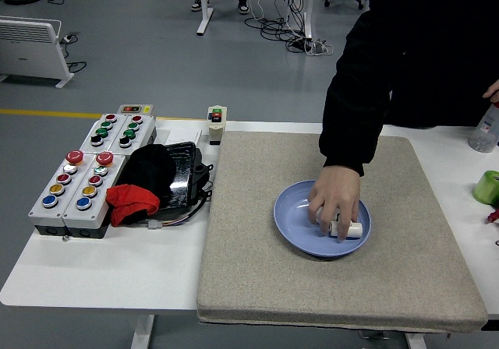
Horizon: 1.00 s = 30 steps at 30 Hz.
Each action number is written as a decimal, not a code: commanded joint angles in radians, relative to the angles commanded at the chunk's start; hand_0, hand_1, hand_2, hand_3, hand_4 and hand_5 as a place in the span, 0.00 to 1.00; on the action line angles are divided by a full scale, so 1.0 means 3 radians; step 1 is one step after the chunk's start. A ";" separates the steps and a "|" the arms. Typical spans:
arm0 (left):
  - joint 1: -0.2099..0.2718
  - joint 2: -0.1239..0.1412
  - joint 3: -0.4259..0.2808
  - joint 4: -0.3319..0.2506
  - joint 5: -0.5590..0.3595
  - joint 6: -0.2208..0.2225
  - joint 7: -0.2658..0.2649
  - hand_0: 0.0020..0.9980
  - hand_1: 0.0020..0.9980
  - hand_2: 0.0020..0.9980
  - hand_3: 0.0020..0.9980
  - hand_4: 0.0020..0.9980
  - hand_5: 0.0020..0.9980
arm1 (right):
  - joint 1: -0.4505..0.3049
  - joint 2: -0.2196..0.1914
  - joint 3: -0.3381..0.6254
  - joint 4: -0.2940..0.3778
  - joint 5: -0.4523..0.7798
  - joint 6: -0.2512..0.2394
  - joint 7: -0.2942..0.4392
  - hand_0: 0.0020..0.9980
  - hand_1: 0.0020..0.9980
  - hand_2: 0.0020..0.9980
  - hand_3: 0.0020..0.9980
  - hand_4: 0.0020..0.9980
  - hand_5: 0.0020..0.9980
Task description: Pick pipe place plate twice
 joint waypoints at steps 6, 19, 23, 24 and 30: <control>-0.0005 0.0001 -0.0006 -0.0002 0.0003 0.0001 0.0002 0.71 0.69 0.73 0.69 0.40 1.00 | 0.0011 -0.0008 -0.0004 0.0001 0.0049 -0.0027 -0.0018 0.87 0.82 0.91 0.88 0.57 0.66; -0.0006 0.0005 -0.0018 -0.0005 0.0007 0.0003 0.0003 0.71 0.69 0.73 0.69 0.40 1.00 | 0.0018 -0.0016 0.0016 -0.0002 0.0066 -0.0049 -0.0024 0.88 0.82 0.91 0.88 0.56 0.65; -0.0007 0.0005 -0.0022 -0.0007 0.0014 0.0003 -0.0001 0.71 0.69 0.73 0.69 0.40 1.00 | 0.0016 -0.0016 0.0012 -0.0014 0.0044 -0.0048 -0.0036 0.88 0.82 0.91 0.88 0.56 0.65; -0.0007 0.0005 -0.0023 -0.0007 0.0015 0.0003 -0.0001 0.71 0.69 0.73 0.69 0.40 1.00 | 0.0016 -0.0015 0.0010 -0.0015 0.0037 -0.0047 -0.0037 0.88 0.82 0.91 0.88 0.56 0.65; -0.0007 0.0003 -0.0023 -0.0009 0.0017 0.0004 -0.0004 0.71 0.69 0.73 0.69 0.40 1.00 | 0.0013 -0.0016 0.0003 -0.0016 -0.0001 -0.0045 -0.0049 0.88 0.82 0.91 0.88 0.56 0.64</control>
